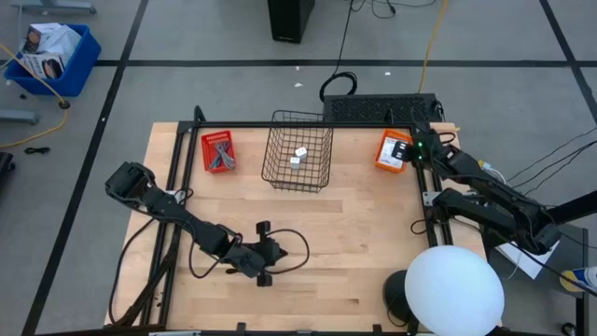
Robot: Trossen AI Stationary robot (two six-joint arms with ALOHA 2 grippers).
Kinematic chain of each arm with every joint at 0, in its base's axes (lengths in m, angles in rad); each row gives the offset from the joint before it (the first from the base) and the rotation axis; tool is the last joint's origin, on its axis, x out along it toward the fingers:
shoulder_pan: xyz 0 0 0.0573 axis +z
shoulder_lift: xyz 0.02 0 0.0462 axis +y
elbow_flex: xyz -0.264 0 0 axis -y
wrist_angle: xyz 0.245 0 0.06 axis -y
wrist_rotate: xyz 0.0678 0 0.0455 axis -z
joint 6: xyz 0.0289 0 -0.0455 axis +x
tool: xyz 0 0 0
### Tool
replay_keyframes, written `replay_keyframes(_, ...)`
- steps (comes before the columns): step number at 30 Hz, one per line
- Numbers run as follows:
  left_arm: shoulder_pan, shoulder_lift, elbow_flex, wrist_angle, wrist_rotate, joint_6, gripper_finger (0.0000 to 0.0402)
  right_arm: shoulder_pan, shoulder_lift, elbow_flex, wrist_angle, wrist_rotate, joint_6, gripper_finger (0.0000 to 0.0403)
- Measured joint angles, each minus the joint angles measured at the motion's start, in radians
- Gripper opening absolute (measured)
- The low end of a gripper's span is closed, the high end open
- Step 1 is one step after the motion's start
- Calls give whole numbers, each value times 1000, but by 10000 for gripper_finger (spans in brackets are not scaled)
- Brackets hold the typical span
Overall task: Pick and place items into bin
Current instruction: Return to Home Position
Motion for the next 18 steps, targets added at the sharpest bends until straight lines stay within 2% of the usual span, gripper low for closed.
replay_keyframes(3, 12, 0, 0, -10, -48, 40, 17, 1, -17, 0, 1, -27, -54, 137)
replay_keyframes(7, 21, -13, 0, 6, -51, -2, 17, 16, -59, 0, -1, -132, -130, 140)
replay_keyframes(10, 46, -37, 1, 67, -4, 1, 17, 43, -109, 0, 0, -192, -198, 136)
replay_keyframes(15, 109, -130, 2, 167, 142, 64, 17, 93, -224, 0, 26, -237, -275, 133)
replay_keyframes(18, 140, -204, 1, 165, 165, 97, 17, 138, -300, 0, 50, -290, -291, 133)
